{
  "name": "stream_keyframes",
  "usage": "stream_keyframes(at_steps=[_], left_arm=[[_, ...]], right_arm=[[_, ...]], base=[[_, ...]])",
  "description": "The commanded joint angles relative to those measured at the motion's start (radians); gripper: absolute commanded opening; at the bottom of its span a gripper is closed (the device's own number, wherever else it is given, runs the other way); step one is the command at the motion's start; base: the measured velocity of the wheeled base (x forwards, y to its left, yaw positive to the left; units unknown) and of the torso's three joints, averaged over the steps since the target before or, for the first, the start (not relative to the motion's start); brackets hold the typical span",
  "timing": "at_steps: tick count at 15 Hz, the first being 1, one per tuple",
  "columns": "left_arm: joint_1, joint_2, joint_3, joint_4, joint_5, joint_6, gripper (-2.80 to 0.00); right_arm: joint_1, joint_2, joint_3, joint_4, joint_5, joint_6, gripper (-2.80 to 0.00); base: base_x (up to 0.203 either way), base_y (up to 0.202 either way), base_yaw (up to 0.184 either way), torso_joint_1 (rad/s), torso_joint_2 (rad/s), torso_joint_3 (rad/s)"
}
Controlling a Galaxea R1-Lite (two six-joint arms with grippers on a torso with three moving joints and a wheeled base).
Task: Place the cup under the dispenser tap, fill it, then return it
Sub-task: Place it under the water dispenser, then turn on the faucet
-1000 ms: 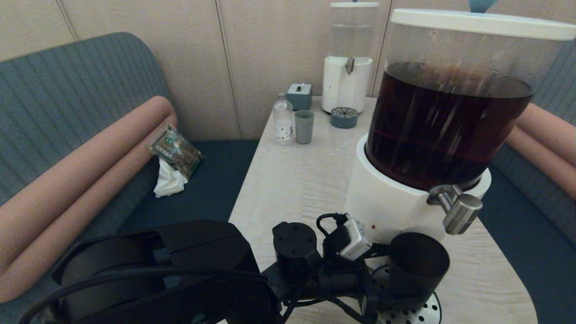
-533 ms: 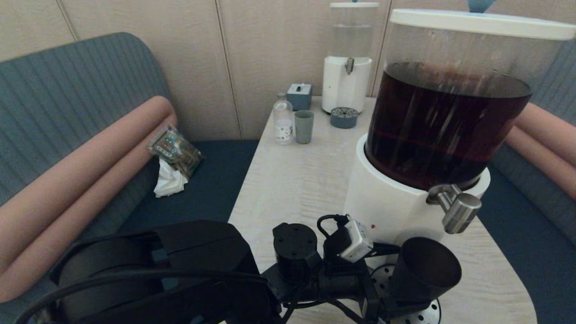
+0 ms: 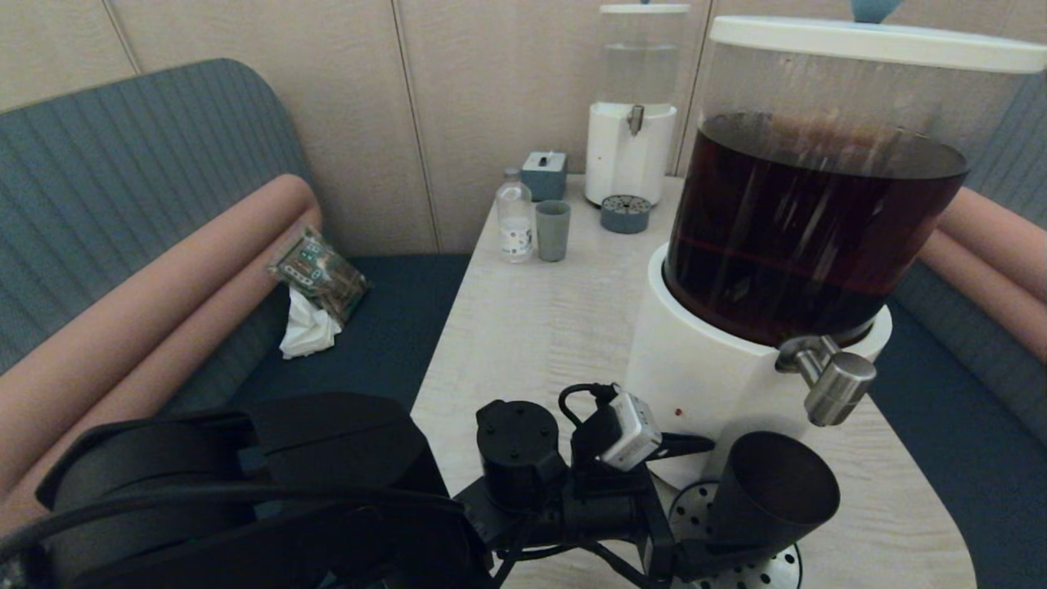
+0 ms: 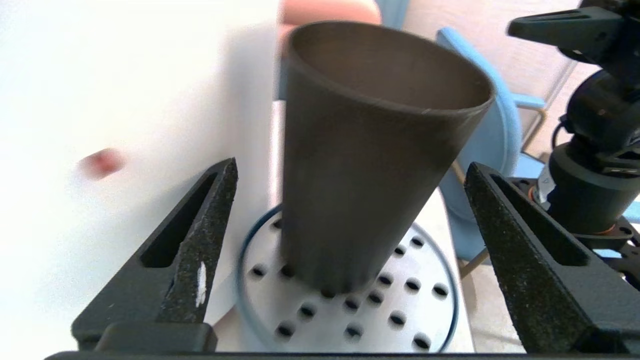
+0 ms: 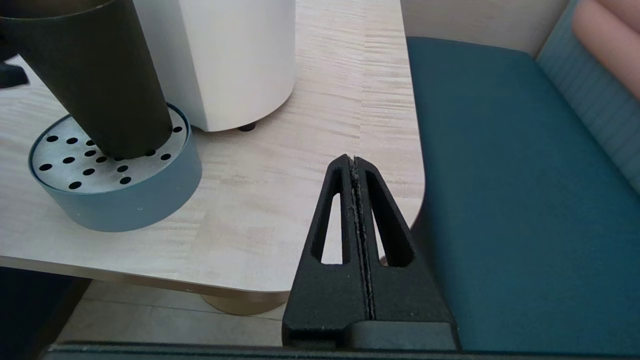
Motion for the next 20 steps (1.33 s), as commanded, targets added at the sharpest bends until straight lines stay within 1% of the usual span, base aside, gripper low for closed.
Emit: stream_keyframes(at_steps=[1, 5, 7, 8, 10, 12, 14, 17, 19, 20], left_arm=[[-0.002, -0.029, 0.027, -0.007, -0.007, 0.000, 0.00], [-0.002, -0.083, 0.090, -0.007, -0.006, 0.005, 0.00], [0.001, -0.139, 0.130, -0.007, -0.006, 0.003, 0.00], [0.004, -0.175, 0.165, -0.007, -0.006, 0.002, 0.00], [0.013, -0.238, 0.274, -0.007, -0.002, 0.003, 0.00], [0.031, -0.321, 0.366, -0.007, 0.020, 0.005, 0.00], [0.068, -0.399, 0.414, -0.007, 0.069, -0.001, 0.00], [0.099, -0.508, 0.462, -0.007, 0.169, -0.017, 0.00], [0.112, -0.578, 0.499, -0.007, 0.232, -0.038, 0.00], [0.126, -0.611, 0.509, -0.007, 0.278, -0.052, 0.00]], right_arm=[[0.001, 0.001, 0.008, -0.001, -0.001, 0.000, -2.80], [0.000, -0.001, 0.009, -0.004, 0.000, 0.000, -2.80], [0.001, 0.001, 0.008, -0.001, -0.001, 0.004, -2.80], [0.001, 0.001, 0.008, -0.001, -0.001, 0.010, -2.80], [0.000, 0.001, 0.009, -0.001, -0.001, 0.010, -2.80], [0.001, 0.001, 0.009, -0.002, -0.001, 0.011, -2.80], [0.000, 0.001, 0.009, -0.003, -0.001, 0.010, -2.80], [0.000, 0.001, 0.009, -0.001, -0.001, 0.012, -2.80], [0.000, 0.001, 0.009, -0.001, -0.001, 0.012, -2.80], [0.000, 0.001, 0.009, -0.001, -0.001, 0.012, -2.80]], base=[[0.000, 0.000, 0.000, 0.000, 0.00, 0.000], [0.000, 0.000, 0.000, 0.000, 0.00, 0.000], [0.000, 0.000, 0.000, 0.000, 0.00, 0.000], [0.000, 0.000, 0.000, 0.000, 0.00, 0.000], [0.000, 0.000, 0.000, 0.000, 0.00, 0.000], [0.000, 0.000, 0.000, 0.000, 0.00, 0.000], [0.000, 0.000, 0.000, 0.000, 0.00, 0.000], [0.000, 0.000, 0.000, 0.000, 0.00, 0.000], [0.000, 0.000, 0.000, 0.000, 0.00, 0.000], [0.000, 0.000, 0.000, 0.000, 0.00, 0.000]])
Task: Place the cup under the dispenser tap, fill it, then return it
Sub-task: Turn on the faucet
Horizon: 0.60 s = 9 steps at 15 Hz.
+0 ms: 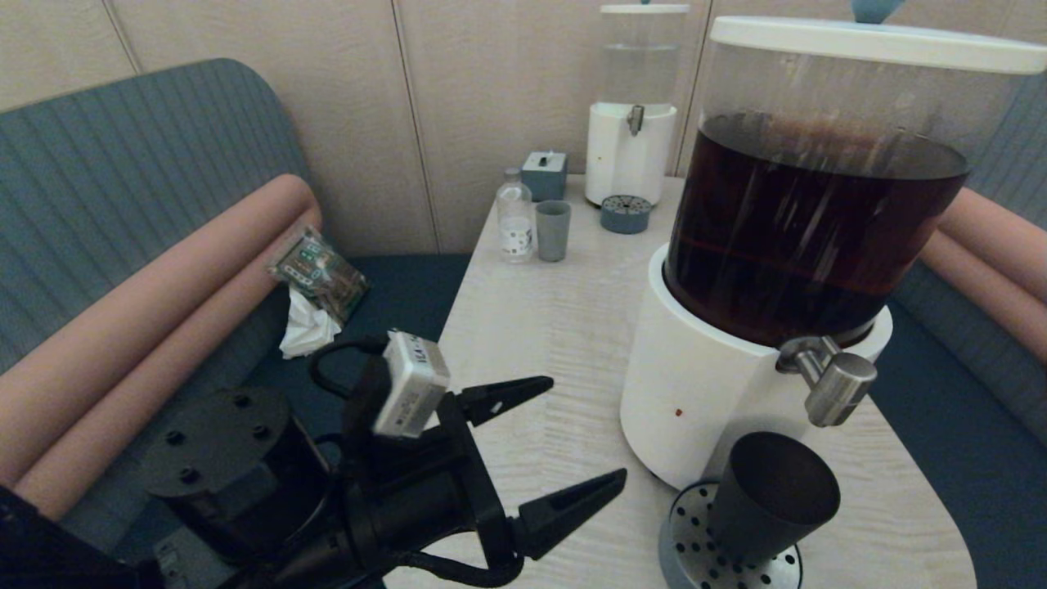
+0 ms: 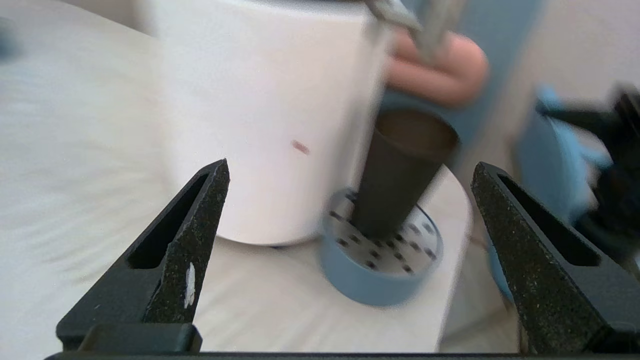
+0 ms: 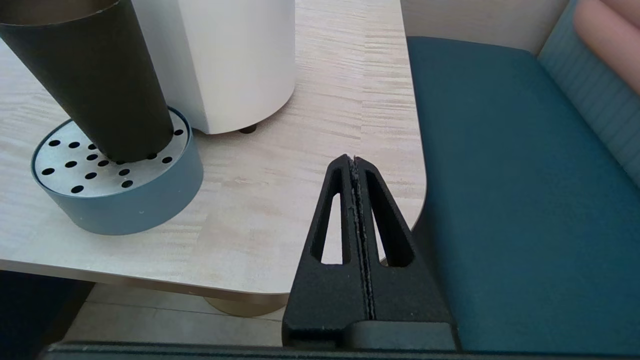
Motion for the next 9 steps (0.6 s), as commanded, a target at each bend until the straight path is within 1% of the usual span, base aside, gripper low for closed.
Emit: stream_keyframes(at_steps=[1, 4, 6, 7, 9], left_arm=[[0.023, -0.094, 0.014, -0.009, 0.054, -0.011, 0.00], [0.079, -0.210, 0.008, -0.009, 0.200, -0.040, 0.00], [0.127, -0.289, 0.005, -0.009, 0.263, -0.057, 0.00], [0.163, -0.326, 0.004, -0.009, 0.291, -0.065, 0.00], [0.224, -0.376, 0.004, -0.009, 0.385, -0.089, 0.00]], right_arm=[[0.000, 0.001, 0.009, -0.001, 0.000, -0.001, -2.80], [0.000, 0.001, 0.009, -0.001, 0.000, -0.001, -2.80], [0.000, 0.001, 0.009, -0.001, 0.000, -0.001, -2.80], [0.000, 0.001, 0.009, -0.001, 0.000, -0.001, -2.80], [0.000, 0.000, 0.009, -0.001, 0.000, -0.001, -2.80]], base=[[0.000, 0.000, 0.000, 0.000, 0.00, 0.000], [0.000, 0.000, 0.000, 0.000, 0.00, 0.000], [0.000, 0.000, 0.000, 0.000, 0.00, 0.000], [0.000, 0.000, 0.000, 0.000, 0.00, 0.000], [0.000, 0.000, 0.000, 0.000, 0.00, 0.000]])
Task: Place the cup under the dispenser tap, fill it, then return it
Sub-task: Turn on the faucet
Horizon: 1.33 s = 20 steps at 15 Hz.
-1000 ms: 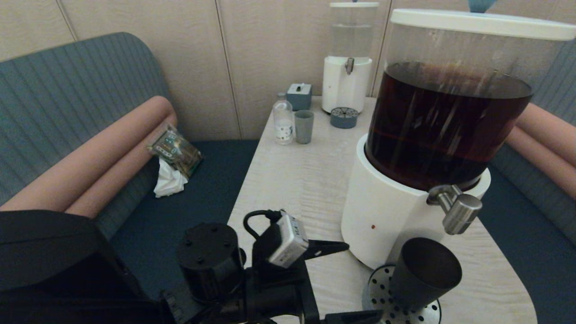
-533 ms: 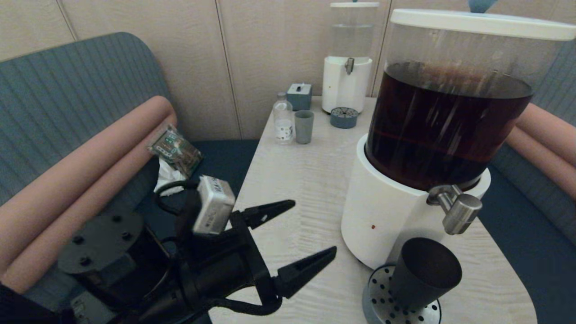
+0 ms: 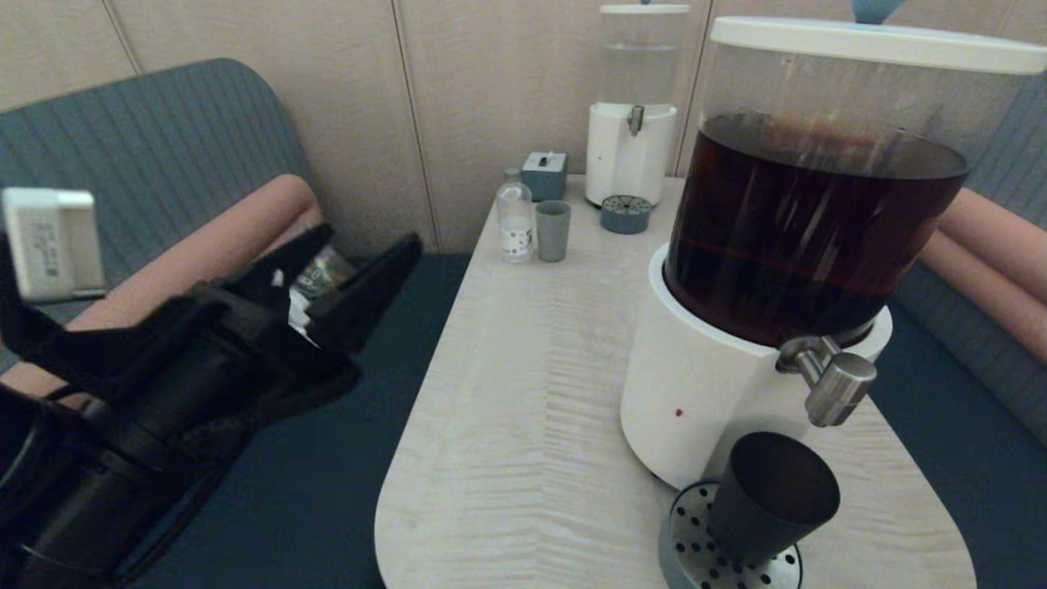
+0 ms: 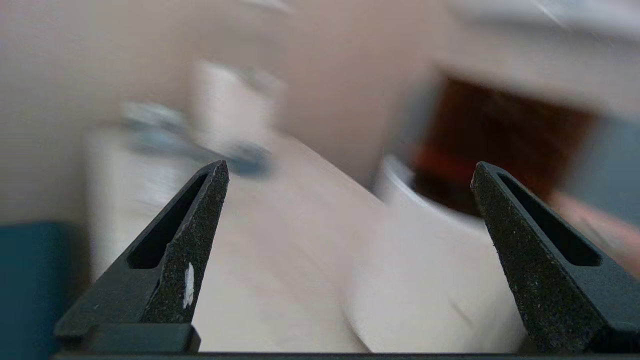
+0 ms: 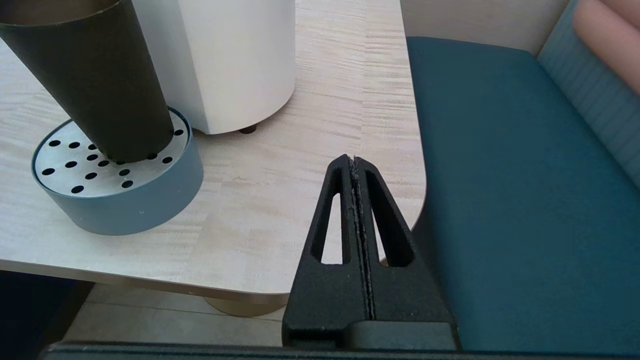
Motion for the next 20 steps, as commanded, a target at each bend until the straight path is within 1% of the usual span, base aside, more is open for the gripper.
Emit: stream_keyframes(at_steps=[1, 2, 3, 4, 5, 7, 9, 14, 18, 20], left_arm=[[0.035, -0.079, 0.008, -0.008, 0.062, -0.012, 0.00], [0.041, -0.105, 0.019, -0.008, 0.092, -0.017, 0.00], [0.046, -0.133, 0.044, -0.008, 0.107, -0.019, -2.80], [0.058, -0.155, 0.058, -0.008, 0.114, -0.018, -2.80], [0.089, -0.175, 0.059, -0.008, 0.115, -0.019, -2.80], [0.206, -0.224, 0.061, -0.008, 0.117, -0.020, -2.80], [0.280, -0.311, 0.068, 0.005, 0.119, -0.028, -2.80], [0.353, -0.545, 0.188, 0.071, 0.142, -0.082, -2.80], [0.442, -0.736, 0.253, 0.118, 0.139, -0.085, -2.80], [0.458, -0.859, 0.296, 0.142, 0.130, -0.088, -2.80]], right_arm=[[0.000, 0.001, 0.008, 0.000, 0.000, 0.000, -2.80], [0.000, 0.001, 0.008, 0.000, 0.000, 0.000, -2.80], [0.000, 0.001, 0.009, 0.000, 0.000, 0.000, -2.80], [0.000, 0.001, 0.009, 0.000, 0.000, 0.000, -2.80], [0.000, 0.001, 0.009, 0.000, 0.000, 0.000, -2.80], [0.000, 0.001, 0.009, 0.000, 0.001, 0.000, -2.80], [0.000, 0.001, 0.009, 0.000, 0.000, 0.000, -2.80], [0.000, 0.001, 0.008, 0.000, 0.002, 0.000, -2.80], [0.000, 0.001, 0.009, 0.000, 0.000, 0.000, -2.80], [0.000, 0.001, 0.009, 0.000, 0.001, 0.000, -2.80]], base=[[0.000, 0.000, 0.000, 0.000, 0.00, 0.000], [0.000, 0.000, 0.000, 0.000, 0.00, 0.000], [0.000, 0.000, 0.000, 0.000, 0.00, 0.000], [0.000, 0.000, 0.000, 0.000, 0.00, 0.000], [0.000, 0.000, 0.000, 0.000, 0.00, 0.000], [0.000, 0.000, 0.000, 0.000, 0.00, 0.000], [0.000, 0.000, 0.000, 0.000, 0.00, 0.000], [0.000, 0.000, 0.000, 0.000, 0.00, 0.000], [0.000, 0.000, 0.000, 0.000, 0.00, 0.000], [0.000, 0.000, 0.000, 0.000, 0.00, 0.000]])
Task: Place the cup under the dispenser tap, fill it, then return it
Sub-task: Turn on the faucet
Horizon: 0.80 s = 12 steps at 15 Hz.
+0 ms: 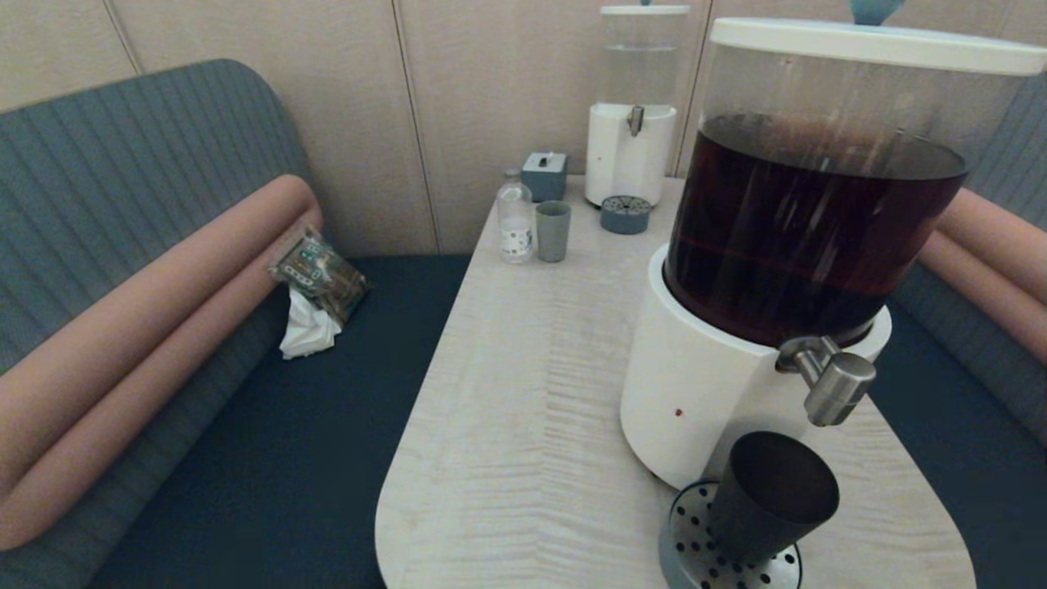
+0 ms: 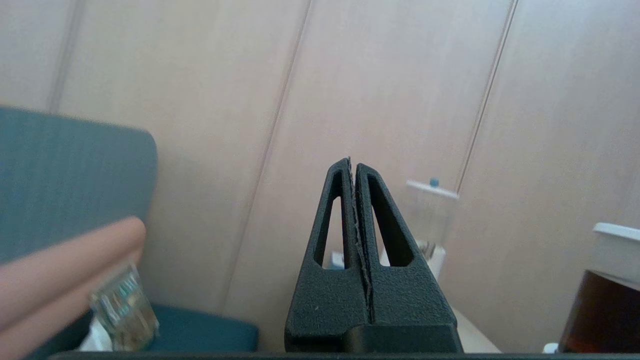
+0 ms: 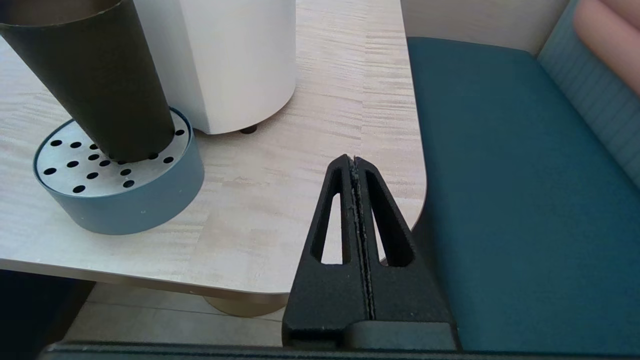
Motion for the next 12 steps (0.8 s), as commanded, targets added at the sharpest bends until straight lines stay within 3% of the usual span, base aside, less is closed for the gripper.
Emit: stream_keyframes(at_steps=[1, 9, 10, 12], left_arm=[[0.015, -0.164, 0.039, 0.011, -0.002, -0.003, -2.80], [0.100, -0.490, 0.060, 0.108, -0.100, 0.019, -2.80], [0.099, -0.515, 0.043, 0.141, -0.129, 0.018, -2.80], [0.098, -0.613, -0.004, 0.333, -0.175, 0.023, -2.80]], right_arm=[[0.000, 0.001, 0.009, 0.000, 0.001, -0.001, -2.80], [0.000, 0.001, 0.009, 0.000, -0.001, -0.001, -2.80], [0.000, 0.001, 0.009, 0.000, -0.001, -0.001, -2.80], [0.000, 0.001, 0.009, 0.000, -0.001, -0.001, -2.80]], base=[[0.000, 0.000, 0.000, 0.000, 0.00, 0.000], [0.000, 0.000, 0.000, 0.000, 0.00, 0.000], [0.000, 0.000, 0.000, 0.000, 0.00, 0.000], [0.000, 0.000, 0.000, 0.000, 0.00, 0.000]])
